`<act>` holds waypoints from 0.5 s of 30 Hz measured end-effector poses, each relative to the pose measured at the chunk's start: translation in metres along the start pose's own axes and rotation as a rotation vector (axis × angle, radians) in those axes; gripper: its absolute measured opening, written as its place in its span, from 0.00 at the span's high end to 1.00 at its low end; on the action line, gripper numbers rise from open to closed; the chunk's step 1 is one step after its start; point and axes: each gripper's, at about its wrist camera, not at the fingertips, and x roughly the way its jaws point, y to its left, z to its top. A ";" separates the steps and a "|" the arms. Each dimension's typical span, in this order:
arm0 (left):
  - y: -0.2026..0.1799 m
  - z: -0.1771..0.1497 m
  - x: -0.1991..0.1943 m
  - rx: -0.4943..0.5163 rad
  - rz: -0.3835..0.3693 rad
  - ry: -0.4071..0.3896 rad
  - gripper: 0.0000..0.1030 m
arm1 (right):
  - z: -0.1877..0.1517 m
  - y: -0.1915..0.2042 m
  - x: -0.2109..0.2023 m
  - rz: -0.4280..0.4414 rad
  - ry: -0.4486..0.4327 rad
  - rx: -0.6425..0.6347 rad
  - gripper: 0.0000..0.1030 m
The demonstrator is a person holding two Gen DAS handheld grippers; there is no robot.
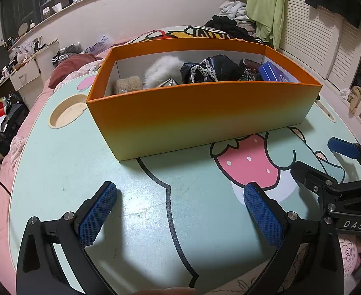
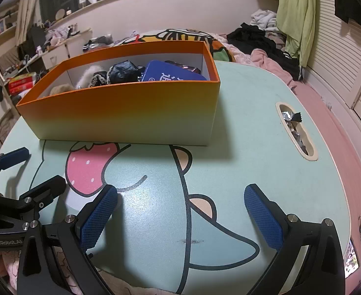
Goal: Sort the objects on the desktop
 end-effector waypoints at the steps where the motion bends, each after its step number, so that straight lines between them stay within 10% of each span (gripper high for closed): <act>1: 0.000 0.000 0.000 0.000 0.000 0.000 0.00 | 0.000 0.001 0.000 0.000 0.000 0.000 0.00; 15: 0.001 0.000 0.000 -0.003 0.002 -0.001 0.00 | 0.000 0.000 0.000 0.000 0.000 0.000 0.00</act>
